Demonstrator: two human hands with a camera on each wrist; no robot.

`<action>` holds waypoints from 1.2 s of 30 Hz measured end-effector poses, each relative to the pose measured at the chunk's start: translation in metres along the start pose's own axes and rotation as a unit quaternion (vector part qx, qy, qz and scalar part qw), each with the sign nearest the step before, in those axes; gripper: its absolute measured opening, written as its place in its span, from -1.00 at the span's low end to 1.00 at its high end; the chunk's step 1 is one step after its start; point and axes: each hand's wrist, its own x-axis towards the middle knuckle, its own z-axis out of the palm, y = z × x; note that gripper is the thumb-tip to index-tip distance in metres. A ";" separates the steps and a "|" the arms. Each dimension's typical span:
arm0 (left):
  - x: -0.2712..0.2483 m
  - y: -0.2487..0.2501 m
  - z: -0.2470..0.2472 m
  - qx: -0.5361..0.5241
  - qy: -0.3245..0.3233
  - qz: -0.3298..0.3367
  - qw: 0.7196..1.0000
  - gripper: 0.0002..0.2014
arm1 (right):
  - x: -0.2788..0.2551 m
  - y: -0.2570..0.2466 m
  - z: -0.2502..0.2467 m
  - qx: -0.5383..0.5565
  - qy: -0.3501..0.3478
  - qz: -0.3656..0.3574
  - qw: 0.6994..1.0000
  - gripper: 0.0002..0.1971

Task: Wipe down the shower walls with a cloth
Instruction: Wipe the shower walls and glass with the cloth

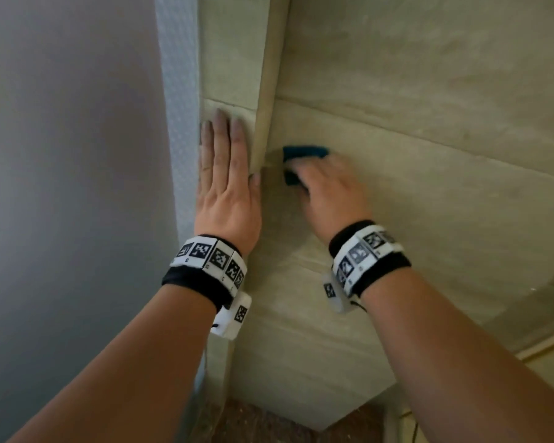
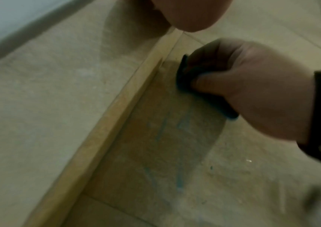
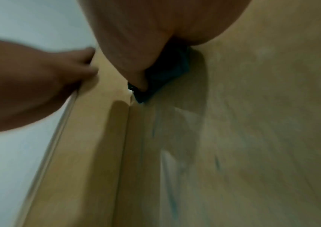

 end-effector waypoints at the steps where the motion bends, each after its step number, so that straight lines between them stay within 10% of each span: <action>1: -0.001 -0.004 0.002 0.009 -0.001 0.008 1.000 -0.31 | -0.017 -0.002 0.020 -0.003 -0.023 -0.018 1.000 -0.65; 9: -0.003 -0.017 0.006 0.024 -0.001 0.058 0.998 -0.31 | -0.100 -0.009 0.068 -0.011 -0.218 -0.045 0.975 -0.67; 20: -0.004 -0.017 0.001 -0.009 0.011 0.070 0.997 -0.24 | 0.066 -0.010 -0.049 0.026 0.222 0.051 0.973 -0.67; 31: -0.004 -0.017 0.005 0.037 -0.008 0.072 0.997 -0.10 | -0.126 -0.037 0.115 0.019 -0.193 0.038 0.980 -0.61; 36: -0.004 -0.017 0.007 0.053 -0.017 0.064 0.996 -0.08 | -0.123 -0.022 0.091 0.022 -0.196 0.039 0.980 -0.64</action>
